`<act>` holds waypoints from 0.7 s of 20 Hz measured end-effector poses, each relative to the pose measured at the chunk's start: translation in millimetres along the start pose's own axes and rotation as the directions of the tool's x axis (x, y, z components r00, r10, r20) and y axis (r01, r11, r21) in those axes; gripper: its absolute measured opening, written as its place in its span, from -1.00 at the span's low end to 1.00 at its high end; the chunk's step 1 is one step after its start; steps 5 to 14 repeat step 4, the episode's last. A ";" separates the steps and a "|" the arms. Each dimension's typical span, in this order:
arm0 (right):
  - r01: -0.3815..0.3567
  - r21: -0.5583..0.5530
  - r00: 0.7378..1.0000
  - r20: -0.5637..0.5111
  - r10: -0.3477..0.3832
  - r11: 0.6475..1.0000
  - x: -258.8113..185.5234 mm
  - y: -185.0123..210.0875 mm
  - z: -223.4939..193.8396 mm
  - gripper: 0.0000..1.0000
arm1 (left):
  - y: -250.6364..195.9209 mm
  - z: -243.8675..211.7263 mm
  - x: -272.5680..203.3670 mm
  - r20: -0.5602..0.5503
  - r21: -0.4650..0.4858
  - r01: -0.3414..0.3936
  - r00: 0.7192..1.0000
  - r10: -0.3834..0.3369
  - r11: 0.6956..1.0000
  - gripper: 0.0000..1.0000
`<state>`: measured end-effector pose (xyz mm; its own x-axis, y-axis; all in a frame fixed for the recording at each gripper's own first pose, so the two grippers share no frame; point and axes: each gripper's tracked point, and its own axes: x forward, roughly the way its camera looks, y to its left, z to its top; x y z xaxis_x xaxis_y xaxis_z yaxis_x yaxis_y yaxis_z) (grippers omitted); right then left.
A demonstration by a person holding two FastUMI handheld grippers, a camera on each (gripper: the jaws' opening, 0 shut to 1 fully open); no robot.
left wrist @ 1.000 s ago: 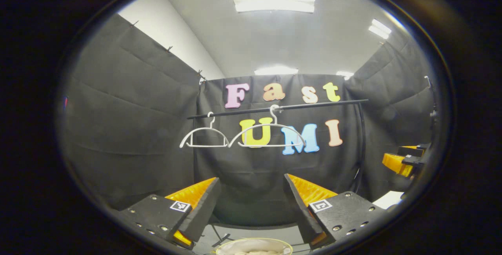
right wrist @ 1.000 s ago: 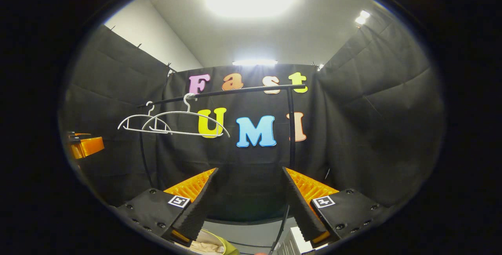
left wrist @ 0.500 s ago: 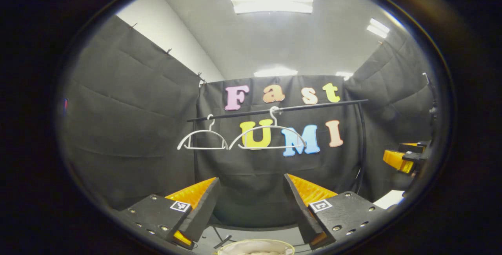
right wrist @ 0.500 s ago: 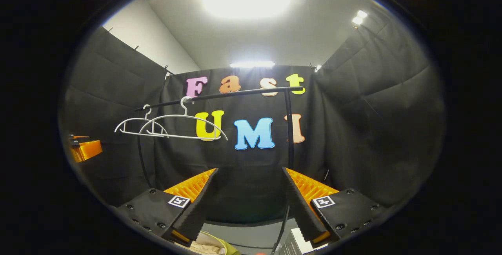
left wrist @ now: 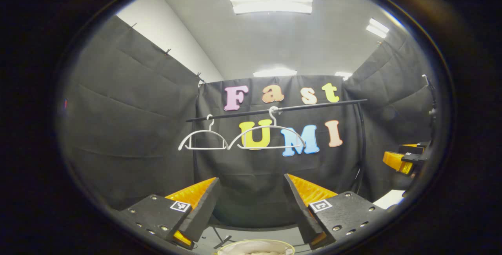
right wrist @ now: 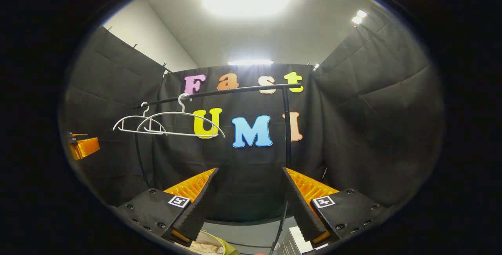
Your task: Grasp the clothes on the hanger with both hands and then place them into the laundry hamper below.
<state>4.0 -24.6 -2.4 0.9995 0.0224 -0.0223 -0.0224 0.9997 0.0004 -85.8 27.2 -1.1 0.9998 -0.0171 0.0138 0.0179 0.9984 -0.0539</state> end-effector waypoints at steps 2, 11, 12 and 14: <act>0.002 -0.004 1.000 0.008 -0.002 1.000 3.7 0.4 1.5 0.95 | 0.6 -0.2 3.5 0.004 0.002 -0.001 1.000 0.001 1.000 0.90; 0.000 -0.006 1.000 0.009 0.001 1.000 6.5 1.9 2.5 0.93 | 1.6 -0.2 4.9 0.006 0.002 -0.004 1.000 0.004 1.000 0.90; 0.000 -0.006 1.000 0.009 0.001 1.000 6.5 1.9 2.5 0.93 | 1.6 -0.2 4.9 0.006 0.002 -0.004 1.000 0.004 1.000 0.90; 0.000 -0.006 1.000 0.009 0.001 1.000 6.5 1.9 2.5 0.93 | 1.6 -0.2 4.9 0.006 0.002 -0.004 1.000 0.004 1.000 0.90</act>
